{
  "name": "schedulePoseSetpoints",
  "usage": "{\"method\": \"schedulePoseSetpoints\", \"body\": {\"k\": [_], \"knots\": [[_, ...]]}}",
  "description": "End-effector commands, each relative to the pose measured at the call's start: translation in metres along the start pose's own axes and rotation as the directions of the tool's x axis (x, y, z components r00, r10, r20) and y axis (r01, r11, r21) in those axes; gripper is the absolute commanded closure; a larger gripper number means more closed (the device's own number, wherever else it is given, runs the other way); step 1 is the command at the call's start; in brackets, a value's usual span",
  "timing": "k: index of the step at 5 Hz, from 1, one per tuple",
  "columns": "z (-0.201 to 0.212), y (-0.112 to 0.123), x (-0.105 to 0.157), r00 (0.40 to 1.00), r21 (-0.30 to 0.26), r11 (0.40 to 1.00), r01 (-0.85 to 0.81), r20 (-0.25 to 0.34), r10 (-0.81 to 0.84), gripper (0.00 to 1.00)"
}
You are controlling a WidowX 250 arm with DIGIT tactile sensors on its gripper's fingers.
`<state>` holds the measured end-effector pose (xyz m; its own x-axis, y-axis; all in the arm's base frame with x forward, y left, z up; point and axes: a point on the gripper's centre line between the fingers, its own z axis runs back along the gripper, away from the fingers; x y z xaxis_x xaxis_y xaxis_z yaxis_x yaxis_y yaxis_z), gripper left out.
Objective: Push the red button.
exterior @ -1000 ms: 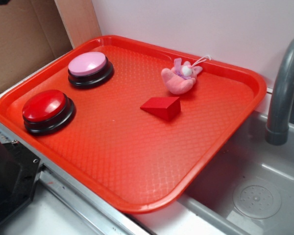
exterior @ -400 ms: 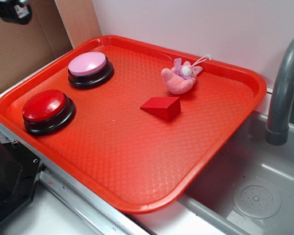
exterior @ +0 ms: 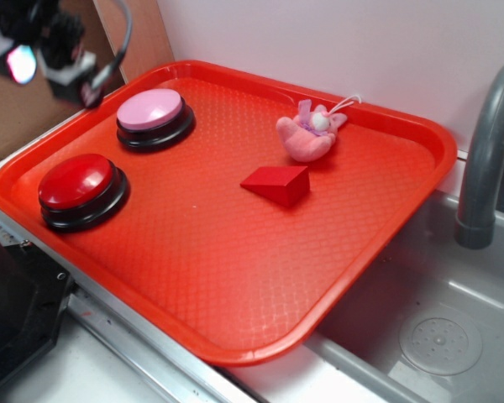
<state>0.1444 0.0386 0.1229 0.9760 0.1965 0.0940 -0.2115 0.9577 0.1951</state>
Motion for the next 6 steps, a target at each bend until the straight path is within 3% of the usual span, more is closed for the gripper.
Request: {"method": "schedulePoseSetpoints", "body": {"k": [1,2,3,4,5,6], "knots": [[-0.042,0.037,0.004,1.000,-0.023,1.000,0.010,-0.015,-0.010,0.00],[-0.066,0.032,0.026,0.999,-0.042,0.999,-0.008,-0.032,0.007,0.00],[-0.086,0.018,0.029,0.999,-0.030,0.999,-0.022,-0.048,0.021,0.00],[-0.087,0.020,0.028,0.998,-0.034,0.998,-0.043,-0.040,0.042,0.00],[-0.079,0.025,0.025,0.998,-0.047,0.997,-0.061,-0.038,0.059,0.00],[-0.042,0.034,0.026,0.997,-0.091,0.993,-0.070,-0.017,0.069,0.00]]}}
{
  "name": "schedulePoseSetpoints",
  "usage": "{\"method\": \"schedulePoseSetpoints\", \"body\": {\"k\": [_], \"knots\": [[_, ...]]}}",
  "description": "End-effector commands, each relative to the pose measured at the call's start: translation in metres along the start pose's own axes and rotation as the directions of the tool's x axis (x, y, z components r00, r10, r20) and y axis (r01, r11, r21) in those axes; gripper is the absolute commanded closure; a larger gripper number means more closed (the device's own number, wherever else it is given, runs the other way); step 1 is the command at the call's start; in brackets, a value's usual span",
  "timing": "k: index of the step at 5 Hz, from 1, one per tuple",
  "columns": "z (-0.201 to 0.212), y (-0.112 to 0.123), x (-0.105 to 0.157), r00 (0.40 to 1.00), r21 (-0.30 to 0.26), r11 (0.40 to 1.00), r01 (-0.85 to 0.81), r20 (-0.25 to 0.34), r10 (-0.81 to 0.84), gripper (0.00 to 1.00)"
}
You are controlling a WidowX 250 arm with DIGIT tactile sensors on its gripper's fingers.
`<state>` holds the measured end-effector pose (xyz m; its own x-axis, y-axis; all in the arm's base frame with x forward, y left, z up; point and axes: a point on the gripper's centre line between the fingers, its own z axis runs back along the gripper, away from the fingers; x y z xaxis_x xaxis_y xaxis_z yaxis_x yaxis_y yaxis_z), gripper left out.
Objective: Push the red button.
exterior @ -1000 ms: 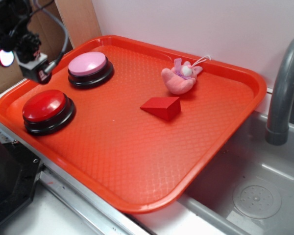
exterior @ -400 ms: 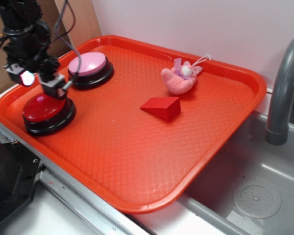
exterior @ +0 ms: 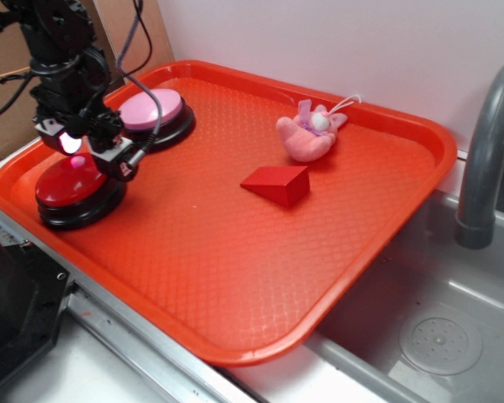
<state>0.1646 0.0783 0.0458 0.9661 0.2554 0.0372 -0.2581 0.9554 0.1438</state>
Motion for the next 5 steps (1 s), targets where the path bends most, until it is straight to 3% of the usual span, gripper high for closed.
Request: {"method": "schedulePoseSetpoints", "body": {"k": [1,3,4,5], "knots": [[0.068,0.021,-0.001,0.997,-0.064,0.998,-0.006,0.080,0.012,0.00],[0.081,0.034,-0.006,0.999,-0.092,0.995,-0.036,0.023,0.038,0.00],[0.084,0.032,-0.006,0.998,-0.086,0.995,-0.042,0.033,0.045,0.00],[0.087,0.030,-0.005,0.994,-0.046,0.994,-0.104,0.028,0.105,0.00]]}}
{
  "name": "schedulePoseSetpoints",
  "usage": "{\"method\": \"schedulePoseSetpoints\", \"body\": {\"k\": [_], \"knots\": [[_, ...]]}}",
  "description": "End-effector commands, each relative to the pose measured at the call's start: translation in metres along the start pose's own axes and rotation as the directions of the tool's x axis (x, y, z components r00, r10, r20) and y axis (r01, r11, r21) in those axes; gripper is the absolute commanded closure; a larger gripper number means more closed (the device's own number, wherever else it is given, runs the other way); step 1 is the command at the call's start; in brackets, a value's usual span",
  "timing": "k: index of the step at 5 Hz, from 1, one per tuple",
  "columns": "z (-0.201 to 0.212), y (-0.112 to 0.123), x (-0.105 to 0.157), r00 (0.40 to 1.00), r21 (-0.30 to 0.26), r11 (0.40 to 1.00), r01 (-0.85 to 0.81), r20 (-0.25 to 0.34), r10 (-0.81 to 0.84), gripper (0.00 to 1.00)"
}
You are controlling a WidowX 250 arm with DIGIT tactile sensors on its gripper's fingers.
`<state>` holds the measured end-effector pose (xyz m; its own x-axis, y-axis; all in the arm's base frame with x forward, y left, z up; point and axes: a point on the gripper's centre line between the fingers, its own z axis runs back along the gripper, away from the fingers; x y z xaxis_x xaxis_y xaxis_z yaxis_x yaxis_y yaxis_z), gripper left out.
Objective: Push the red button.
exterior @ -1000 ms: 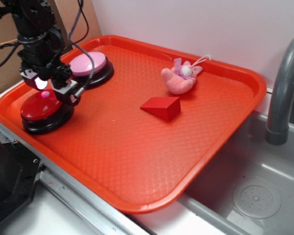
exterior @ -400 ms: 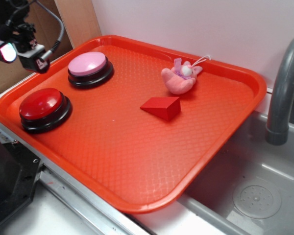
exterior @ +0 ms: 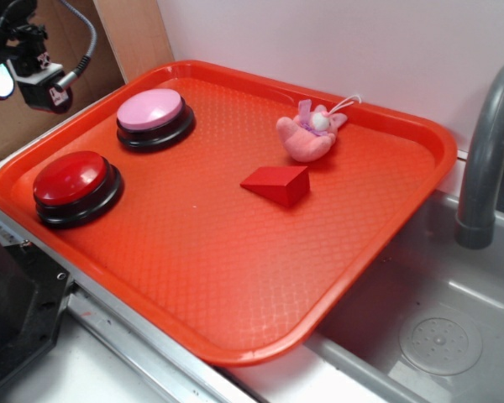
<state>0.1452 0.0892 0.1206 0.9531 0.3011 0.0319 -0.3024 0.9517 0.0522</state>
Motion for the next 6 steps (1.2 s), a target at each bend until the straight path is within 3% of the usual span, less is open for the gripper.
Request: {"method": "schedulePoseSetpoints", "body": {"k": [1,3,6], "knots": [[0.020,-0.001,0.008,0.994,0.034,0.997,-0.070,0.084,0.067,0.00],[0.030,0.004,0.009,0.992,0.038,0.995,-0.088,0.099,0.084,0.00],[0.042,-0.002,0.008,0.996,0.022,0.998,-0.053,0.075,0.052,0.00]]}}
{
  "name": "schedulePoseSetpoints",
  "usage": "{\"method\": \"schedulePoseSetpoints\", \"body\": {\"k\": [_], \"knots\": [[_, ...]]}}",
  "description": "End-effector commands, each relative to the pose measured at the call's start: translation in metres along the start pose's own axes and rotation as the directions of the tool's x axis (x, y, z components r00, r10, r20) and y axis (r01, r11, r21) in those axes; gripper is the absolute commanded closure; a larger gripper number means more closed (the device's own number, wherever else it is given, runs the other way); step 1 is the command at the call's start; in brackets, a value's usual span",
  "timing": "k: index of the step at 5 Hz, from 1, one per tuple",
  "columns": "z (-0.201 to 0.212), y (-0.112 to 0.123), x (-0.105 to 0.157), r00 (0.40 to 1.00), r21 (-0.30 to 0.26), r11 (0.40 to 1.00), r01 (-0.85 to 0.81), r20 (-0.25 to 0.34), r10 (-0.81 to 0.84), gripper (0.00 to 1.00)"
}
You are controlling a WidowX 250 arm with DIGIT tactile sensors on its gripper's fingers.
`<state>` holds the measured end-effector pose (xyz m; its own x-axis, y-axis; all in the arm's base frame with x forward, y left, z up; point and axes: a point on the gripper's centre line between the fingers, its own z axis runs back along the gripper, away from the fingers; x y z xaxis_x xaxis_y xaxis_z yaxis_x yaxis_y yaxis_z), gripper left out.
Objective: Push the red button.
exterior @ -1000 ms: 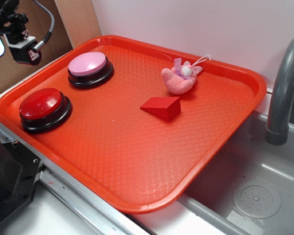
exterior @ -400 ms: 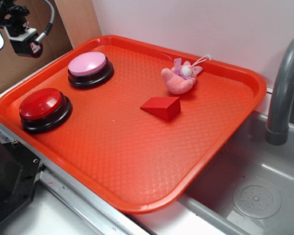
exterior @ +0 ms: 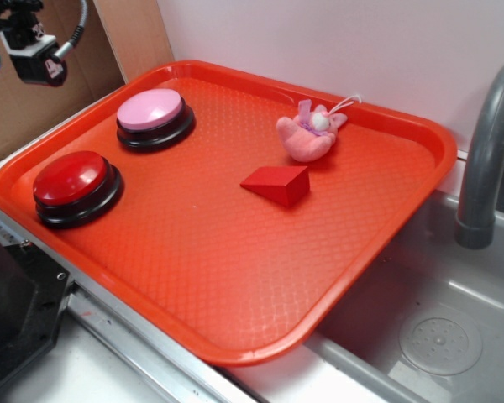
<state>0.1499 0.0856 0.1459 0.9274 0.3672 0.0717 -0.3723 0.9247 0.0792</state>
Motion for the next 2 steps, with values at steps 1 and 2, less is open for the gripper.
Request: {"method": "schedulePoseSetpoints", "body": {"k": [1,2], "knots": [[0.0210,-0.0023,-0.0005,0.997,-0.015,0.998,0.060,0.050,-0.059,0.00],[0.0250,-0.0060,-0.0048,0.995,-0.018,0.997,0.076,0.062,-0.075,0.00]]}}
